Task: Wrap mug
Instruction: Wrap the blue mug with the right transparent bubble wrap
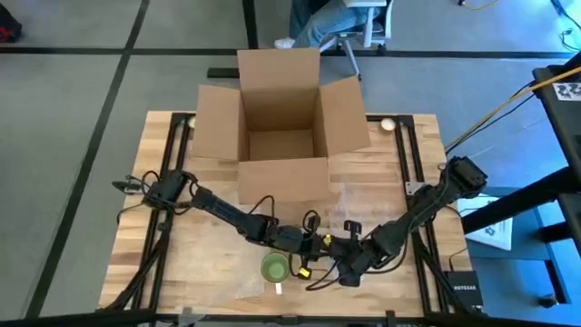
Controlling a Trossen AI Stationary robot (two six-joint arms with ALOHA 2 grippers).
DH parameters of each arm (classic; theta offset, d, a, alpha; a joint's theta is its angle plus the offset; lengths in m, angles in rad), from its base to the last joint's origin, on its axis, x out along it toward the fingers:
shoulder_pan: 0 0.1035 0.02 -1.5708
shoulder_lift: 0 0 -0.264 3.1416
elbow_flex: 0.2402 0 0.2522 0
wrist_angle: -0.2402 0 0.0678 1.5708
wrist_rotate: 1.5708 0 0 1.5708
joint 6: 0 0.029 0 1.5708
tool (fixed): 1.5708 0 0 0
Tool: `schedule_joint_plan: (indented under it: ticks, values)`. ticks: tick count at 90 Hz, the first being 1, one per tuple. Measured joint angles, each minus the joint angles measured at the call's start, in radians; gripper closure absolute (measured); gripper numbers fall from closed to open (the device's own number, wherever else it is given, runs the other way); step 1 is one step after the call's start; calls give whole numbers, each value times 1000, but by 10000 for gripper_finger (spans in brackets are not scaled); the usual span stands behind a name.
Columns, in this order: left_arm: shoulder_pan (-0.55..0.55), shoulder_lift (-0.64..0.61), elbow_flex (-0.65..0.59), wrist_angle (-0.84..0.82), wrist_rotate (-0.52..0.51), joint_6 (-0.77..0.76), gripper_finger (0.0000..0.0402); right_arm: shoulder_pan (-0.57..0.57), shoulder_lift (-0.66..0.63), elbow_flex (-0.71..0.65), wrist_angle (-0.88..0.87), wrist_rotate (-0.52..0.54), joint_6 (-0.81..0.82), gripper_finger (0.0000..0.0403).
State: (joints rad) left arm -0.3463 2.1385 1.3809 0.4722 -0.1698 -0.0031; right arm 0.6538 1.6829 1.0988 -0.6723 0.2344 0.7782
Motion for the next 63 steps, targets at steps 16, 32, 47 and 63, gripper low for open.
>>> schedule_joint_plan:
  ticks: [16, 32, 47, 63]
  values:
    - [2, 47, 2, 62, 14, -20, 402, -1, 0, 0, 6, 4, 6, 402]
    - [1, 48, 4, 54, -4, -19, 402, -1, -6, 0, 1, -28, 28, 402]
    - [1, 48, 3, 50, -6, -16, 402, 1, -31, 73, -147, -56, 29, 402]
    - [1, 48, 3, 48, -8, -16, 402, 1, -60, 174, -319, -69, 24, 402]
